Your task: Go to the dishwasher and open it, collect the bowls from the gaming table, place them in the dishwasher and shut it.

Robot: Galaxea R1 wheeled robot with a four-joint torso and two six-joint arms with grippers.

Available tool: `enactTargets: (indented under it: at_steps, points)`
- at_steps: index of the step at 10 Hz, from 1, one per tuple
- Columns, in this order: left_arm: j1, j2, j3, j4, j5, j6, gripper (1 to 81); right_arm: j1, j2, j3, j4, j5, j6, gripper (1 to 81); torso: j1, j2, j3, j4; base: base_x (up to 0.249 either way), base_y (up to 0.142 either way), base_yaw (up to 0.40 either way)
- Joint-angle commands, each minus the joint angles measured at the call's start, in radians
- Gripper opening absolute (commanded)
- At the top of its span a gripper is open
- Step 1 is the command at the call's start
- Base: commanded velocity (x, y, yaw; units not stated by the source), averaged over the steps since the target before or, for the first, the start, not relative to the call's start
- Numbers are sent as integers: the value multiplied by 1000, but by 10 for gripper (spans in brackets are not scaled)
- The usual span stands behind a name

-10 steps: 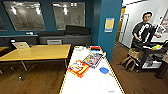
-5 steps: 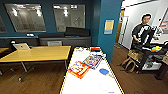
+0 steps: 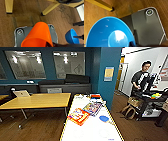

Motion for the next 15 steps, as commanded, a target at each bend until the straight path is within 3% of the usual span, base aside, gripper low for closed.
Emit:
enactTargets:
  at_steps: [1, 7, 10, 15]
  points:
    - [66, 107, -219, 23, -111, -4, 10, 16, 30, -44, -59, -30, -2, 10, 0, 0, 0, 0, 0, 0, 0]
    - [186, 294, -565, 24, -211, -7, 10, -24, 79, -101, -105, -30, -5, 10, -1, 0, 1, 0, 0, 0, 0]
    - [200, 412, -762, 32, -220, -4, 10, -32, 93, -113, -107, -32, -4, 10, -1, 0, 1, 0, 0, 0, 0]
    - [212, 437, -798, 32, -220, -2, 10, -35, 131, -160, -116, -29, -5, 10, -1, -1, 2, 0, 0, 0, 0]
